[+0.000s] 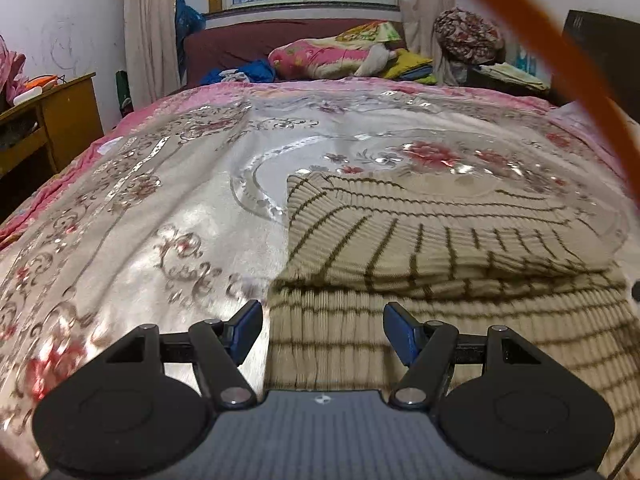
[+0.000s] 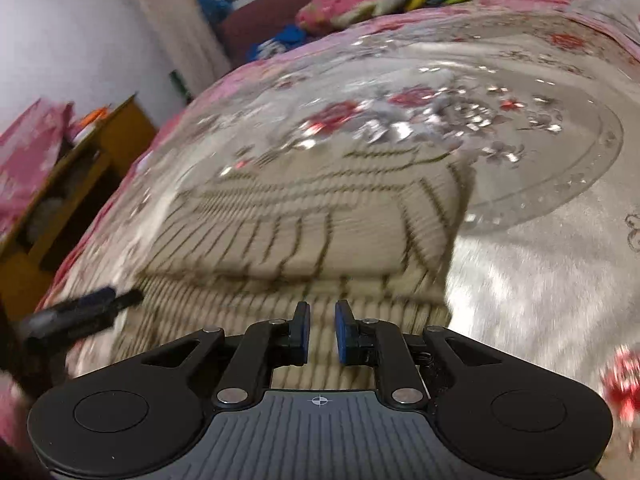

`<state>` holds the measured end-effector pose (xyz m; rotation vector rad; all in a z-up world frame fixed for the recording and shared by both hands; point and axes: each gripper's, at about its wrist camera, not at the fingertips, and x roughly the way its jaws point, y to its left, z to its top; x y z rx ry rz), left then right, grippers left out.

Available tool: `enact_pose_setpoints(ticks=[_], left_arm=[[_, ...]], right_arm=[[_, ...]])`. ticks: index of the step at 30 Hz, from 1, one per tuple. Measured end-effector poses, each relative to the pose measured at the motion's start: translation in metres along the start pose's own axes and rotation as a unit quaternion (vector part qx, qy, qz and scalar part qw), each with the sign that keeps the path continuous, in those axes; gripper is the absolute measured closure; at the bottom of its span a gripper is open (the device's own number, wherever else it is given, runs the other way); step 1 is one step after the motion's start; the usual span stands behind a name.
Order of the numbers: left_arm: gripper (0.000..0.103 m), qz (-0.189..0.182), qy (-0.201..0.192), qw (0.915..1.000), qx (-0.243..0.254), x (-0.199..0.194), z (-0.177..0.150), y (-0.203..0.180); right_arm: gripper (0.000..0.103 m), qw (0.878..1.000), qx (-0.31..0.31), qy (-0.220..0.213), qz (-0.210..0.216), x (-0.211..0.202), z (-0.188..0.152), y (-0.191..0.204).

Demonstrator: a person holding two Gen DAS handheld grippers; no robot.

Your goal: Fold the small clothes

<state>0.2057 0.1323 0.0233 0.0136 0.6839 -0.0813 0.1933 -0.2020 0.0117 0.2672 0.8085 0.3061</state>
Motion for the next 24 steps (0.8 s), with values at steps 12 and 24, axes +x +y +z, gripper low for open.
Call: enact_pose_setpoints(ticks=[12,24], left_arm=[[0.032,-0.021,0.045,0.9988,-0.002,-0.077,-0.062,0.015],[0.032,-0.021,0.066,0.9976,0.006,-0.114,-0.094,0.016]], right_arm=[[0.087,0.984,-0.097,0.149,0.022,-0.028,-0.098,0.047],[0.082,0.983,-0.096,0.157,0.008,-0.069,-0.127,0.049]])
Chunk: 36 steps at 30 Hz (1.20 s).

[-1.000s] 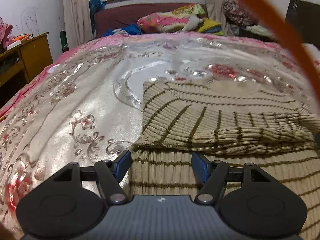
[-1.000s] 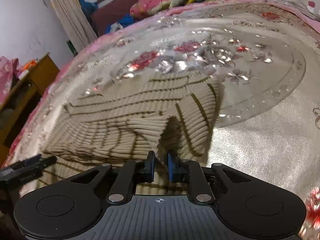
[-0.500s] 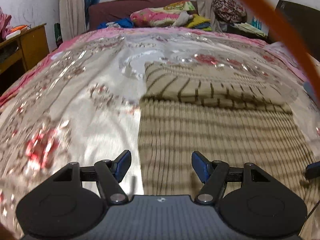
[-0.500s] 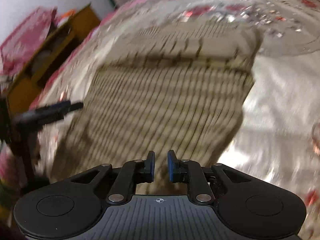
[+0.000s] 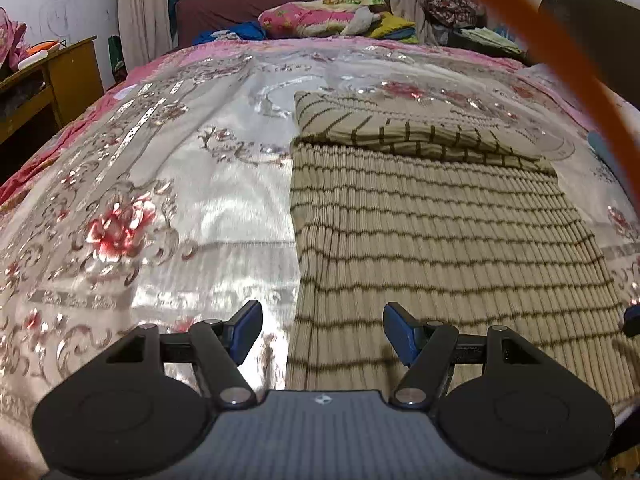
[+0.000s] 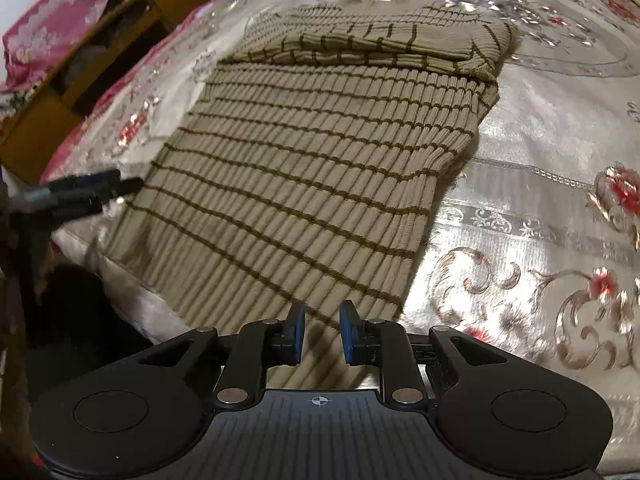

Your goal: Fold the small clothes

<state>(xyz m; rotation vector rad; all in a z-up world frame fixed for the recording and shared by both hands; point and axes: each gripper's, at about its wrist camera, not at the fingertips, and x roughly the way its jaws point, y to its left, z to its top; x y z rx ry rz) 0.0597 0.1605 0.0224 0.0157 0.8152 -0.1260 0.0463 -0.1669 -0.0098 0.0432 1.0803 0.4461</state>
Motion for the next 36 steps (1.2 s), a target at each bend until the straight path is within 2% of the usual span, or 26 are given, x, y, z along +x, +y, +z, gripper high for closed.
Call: enact_pose_setpoints(ticks=[17,36], left_arm=[[0.032,-0.002,0.069,0.9975,0.016,0.013,-0.022,-0.007],[0.031,-0.01,0.074,0.9964,0.039,0.009,-0.026,-0.013]], right_arm=[[0.069,0.998,0.061,-0.019,0.0,0.001,-0.025,-0.009],[0.063,0.996,0.083,-0.031,-0.016,-0.003,-0.035,-0.011]])
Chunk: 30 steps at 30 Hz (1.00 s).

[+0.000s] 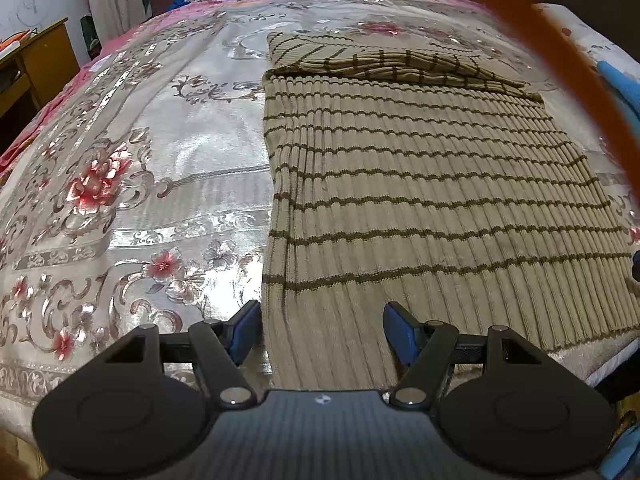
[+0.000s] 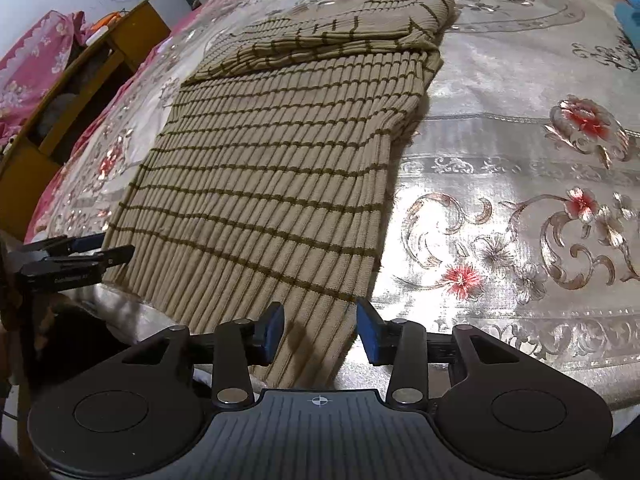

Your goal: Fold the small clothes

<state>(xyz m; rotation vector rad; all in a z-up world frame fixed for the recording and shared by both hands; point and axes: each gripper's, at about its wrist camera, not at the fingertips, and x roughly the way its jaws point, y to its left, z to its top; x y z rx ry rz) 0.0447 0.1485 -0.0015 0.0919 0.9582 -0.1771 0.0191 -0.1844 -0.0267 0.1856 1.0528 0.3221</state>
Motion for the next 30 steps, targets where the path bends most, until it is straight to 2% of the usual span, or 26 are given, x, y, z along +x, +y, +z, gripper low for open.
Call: enact_pose_setpoints(ticks=[4,11,16,23,30], left_arm=[[0.031,-0.005,0.003,1.0,0.003,-0.001,-0.001,0.0],[0.032,-0.047,0.026,0.9986,-0.005,-0.007,-0.004,0.009],[0.041,-0.059,0.032,0.9975,-0.02,-0.007,-0.003,0.014],[0.047,-0.074,0.032,0.9957,-0.046,-0.006,0.0,0.022],[0.047,-0.084,0.029,0.9943,-0.059,0.0,0.004,0.023]], right_arm=[[0.063,1.0,0.003,-0.002,-0.003,0.0,-0.001,-0.002],[0.061,1.0,0.015,-0.009,-0.004,-0.003,-0.002,-0.008],[0.058,1.0,0.026,-0.009,0.003,-0.001,-0.004,-0.015],[0.058,0.999,0.034,-0.01,0.011,-0.003,-0.008,-0.019],[0.056,0.998,0.047,-0.009,0.047,0.004,-0.011,-0.017]])
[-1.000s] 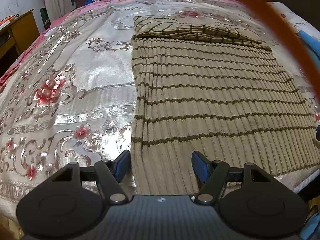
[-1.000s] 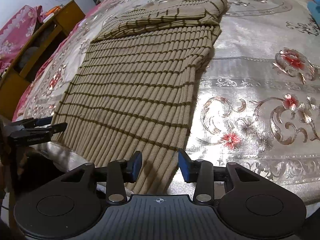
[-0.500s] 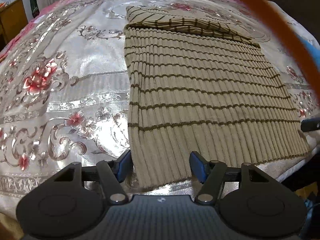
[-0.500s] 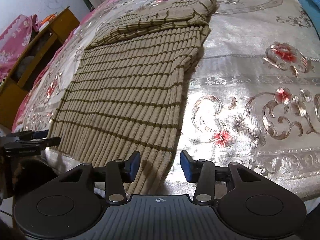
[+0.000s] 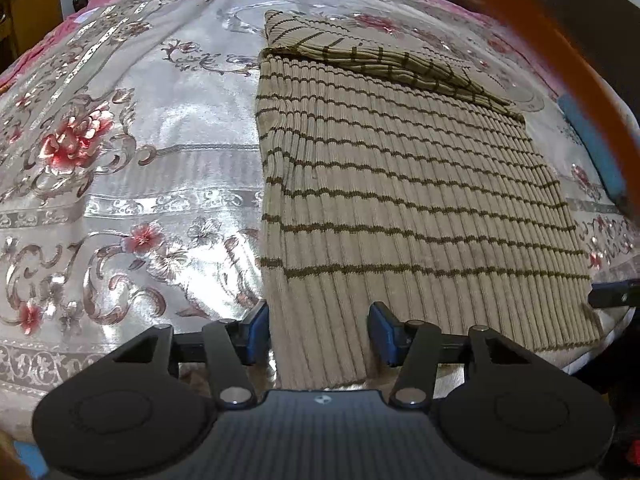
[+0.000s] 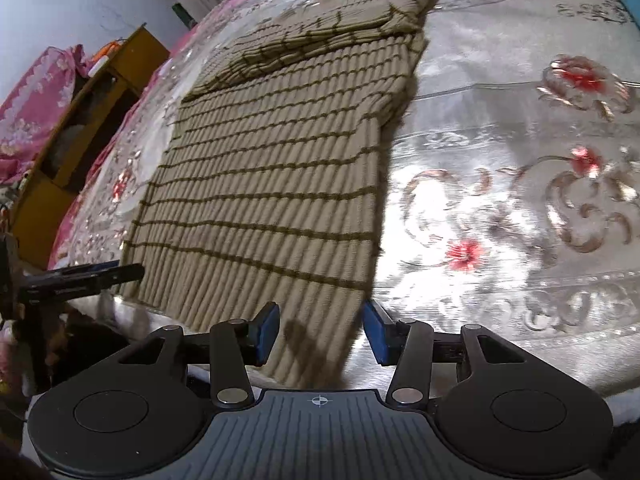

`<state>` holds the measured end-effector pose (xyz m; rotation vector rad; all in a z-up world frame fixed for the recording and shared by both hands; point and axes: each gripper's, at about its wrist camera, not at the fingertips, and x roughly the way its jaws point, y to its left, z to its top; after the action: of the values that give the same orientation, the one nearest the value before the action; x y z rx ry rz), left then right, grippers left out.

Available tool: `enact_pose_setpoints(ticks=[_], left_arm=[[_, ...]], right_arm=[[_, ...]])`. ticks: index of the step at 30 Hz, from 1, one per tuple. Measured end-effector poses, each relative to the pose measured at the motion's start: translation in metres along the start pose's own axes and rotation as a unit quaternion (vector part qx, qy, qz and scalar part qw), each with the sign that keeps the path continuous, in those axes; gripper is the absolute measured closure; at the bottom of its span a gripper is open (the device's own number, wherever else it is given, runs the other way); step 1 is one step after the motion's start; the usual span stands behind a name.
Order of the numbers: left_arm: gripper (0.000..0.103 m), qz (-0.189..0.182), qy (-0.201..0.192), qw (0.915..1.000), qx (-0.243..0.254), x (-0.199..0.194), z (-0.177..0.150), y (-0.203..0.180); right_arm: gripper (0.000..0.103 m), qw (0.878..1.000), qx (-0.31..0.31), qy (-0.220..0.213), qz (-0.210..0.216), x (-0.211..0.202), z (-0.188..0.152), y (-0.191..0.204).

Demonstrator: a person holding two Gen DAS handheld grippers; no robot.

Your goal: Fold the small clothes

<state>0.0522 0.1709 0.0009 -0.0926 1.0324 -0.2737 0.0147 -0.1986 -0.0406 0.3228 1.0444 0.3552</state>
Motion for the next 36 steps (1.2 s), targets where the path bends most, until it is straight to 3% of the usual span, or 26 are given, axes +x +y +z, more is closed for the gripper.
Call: enact_pose_setpoints(ticks=[9,16,27,30,32,33,36], left_arm=[[0.048,-0.022,-0.004,0.9996,-0.02,0.003,0.008,0.005],[0.065,-0.042,-0.002,0.9986,-0.032,0.006,0.014,0.007],[0.062,-0.053,0.002,0.9979,-0.037,0.012,0.016,0.008],[0.063,-0.062,0.001,0.9969,-0.048,0.011,0.015,0.013],[0.072,-0.067,-0.004,0.996,-0.058,0.011,0.015,0.017],[0.083,-0.075,-0.006,0.9949,-0.068,0.01,0.016,0.02],[0.087,-0.108,-0.019,0.9895,-0.094,0.009,0.018,0.027]], right_arm=[[0.056,0.998,0.019,-0.005,0.055,0.006,0.0,-0.002],[0.069,0.995,0.041,-0.014,0.093,0.011,0.001,-0.005],[0.069,0.99,0.071,-0.031,0.119,0.024,0.002,-0.012],[0.077,0.989,0.078,-0.029,0.122,0.024,0.003,-0.014],[0.087,0.989,0.082,-0.03,0.12,0.023,0.003,-0.016],[0.089,0.988,0.087,-0.031,0.124,0.023,0.003,-0.017],[0.092,0.985,0.097,-0.039,0.138,0.02,0.005,-0.018]])
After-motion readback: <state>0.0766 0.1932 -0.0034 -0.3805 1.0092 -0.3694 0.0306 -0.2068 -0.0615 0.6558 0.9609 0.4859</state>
